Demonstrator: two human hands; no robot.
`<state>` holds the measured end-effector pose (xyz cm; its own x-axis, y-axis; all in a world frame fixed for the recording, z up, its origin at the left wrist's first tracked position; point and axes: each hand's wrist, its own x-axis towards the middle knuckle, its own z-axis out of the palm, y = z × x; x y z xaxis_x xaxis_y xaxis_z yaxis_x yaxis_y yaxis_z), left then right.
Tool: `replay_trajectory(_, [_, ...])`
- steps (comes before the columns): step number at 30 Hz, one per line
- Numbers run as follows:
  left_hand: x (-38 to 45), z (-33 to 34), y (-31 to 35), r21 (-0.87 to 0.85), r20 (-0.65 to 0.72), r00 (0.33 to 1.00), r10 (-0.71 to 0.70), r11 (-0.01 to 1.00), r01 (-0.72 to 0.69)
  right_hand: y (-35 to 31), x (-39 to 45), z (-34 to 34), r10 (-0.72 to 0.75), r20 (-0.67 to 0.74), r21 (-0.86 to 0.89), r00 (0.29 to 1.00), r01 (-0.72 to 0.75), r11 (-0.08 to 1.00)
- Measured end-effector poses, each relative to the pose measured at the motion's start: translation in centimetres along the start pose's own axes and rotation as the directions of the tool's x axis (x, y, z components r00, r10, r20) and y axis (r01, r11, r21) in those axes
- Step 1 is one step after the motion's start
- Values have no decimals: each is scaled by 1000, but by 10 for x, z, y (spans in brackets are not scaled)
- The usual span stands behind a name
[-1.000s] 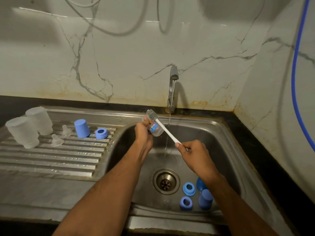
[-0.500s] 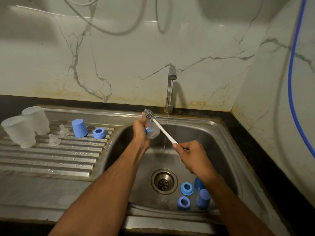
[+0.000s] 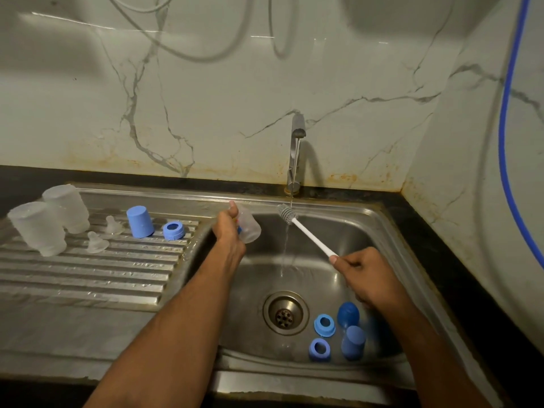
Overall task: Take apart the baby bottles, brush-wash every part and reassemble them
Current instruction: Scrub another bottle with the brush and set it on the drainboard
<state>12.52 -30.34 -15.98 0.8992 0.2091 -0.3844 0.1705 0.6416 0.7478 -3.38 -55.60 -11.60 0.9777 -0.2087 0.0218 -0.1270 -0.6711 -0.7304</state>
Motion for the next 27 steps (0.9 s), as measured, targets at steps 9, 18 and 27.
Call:
replay_trajectory(9, [-27,23,-15,141,76,997,-1,990,-10,-13,-4,33,-88,72,-40,993,91,995])
replay_trajectory(18, [-7,12,1,50,63,997,55,997,-58,-15,-7,31,-86,152,66,985,77,995])
replay_trajectory(27, [-11,22,-14,35,156,986,53,998,-59,-25,-2,41,-96,46,11,994,95,995])
